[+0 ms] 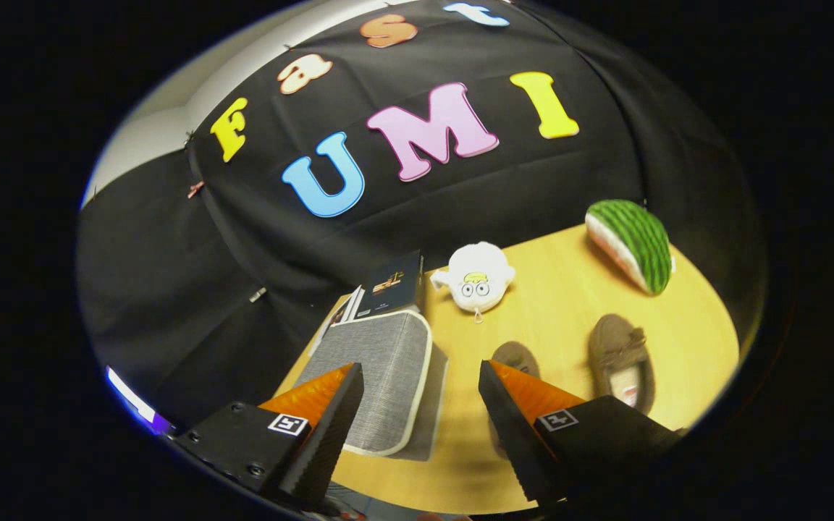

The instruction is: Open the storage box then place both shoes into the box .Put the left shoe in first, then the right shoe, with the right side of both shoes facing outward in a uniform manner.

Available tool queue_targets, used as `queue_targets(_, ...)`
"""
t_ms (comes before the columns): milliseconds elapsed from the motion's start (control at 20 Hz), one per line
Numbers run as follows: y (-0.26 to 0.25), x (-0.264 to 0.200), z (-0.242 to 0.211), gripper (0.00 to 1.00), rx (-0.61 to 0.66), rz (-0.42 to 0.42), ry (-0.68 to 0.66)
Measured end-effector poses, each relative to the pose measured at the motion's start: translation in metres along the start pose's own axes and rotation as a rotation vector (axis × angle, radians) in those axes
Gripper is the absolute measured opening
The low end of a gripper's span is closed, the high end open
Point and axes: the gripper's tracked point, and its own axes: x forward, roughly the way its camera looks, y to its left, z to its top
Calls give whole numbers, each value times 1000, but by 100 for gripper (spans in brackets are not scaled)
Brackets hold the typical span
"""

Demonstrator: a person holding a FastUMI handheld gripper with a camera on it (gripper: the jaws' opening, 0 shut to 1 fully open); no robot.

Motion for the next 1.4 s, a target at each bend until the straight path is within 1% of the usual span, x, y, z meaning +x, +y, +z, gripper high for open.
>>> queue_targets(150, -1, 8, -25, 99, 156, 58, 109)
queue_targets(250, -4, 17, -41, 99, 229, 85, 185)
queue_targets(300, -7, 22, -51, 98, 256, 102, 229)
queue_targets(450, -10, 29, -67, 98, 284, 155, 315)
queue_targets(550, -2, 35, -74, 98, 321, 210, 359)
queue_targets(700, 11, 46, -83, 97, 410, 303, 427)
queue_targets(800, 8, 57, -96, 96, 412, 324, 475)
queue_targets(850, 6, 61, -100, 96, 432, 332, 486)
queue_targets(1100, 21, 67, -115, 96, 568, 426, 575)
queue_targets(1200, 31, 63, -114, 95, 683, 476, 616)
queue_targets(1300, 31, 63, -113, 94, 758, 476, 625)
queue_targets(1350, 31, 62, -112, 93, 767, 478, 626)
queue_targets(1400, 27, 63, -114, 92, 757, 458, 619)
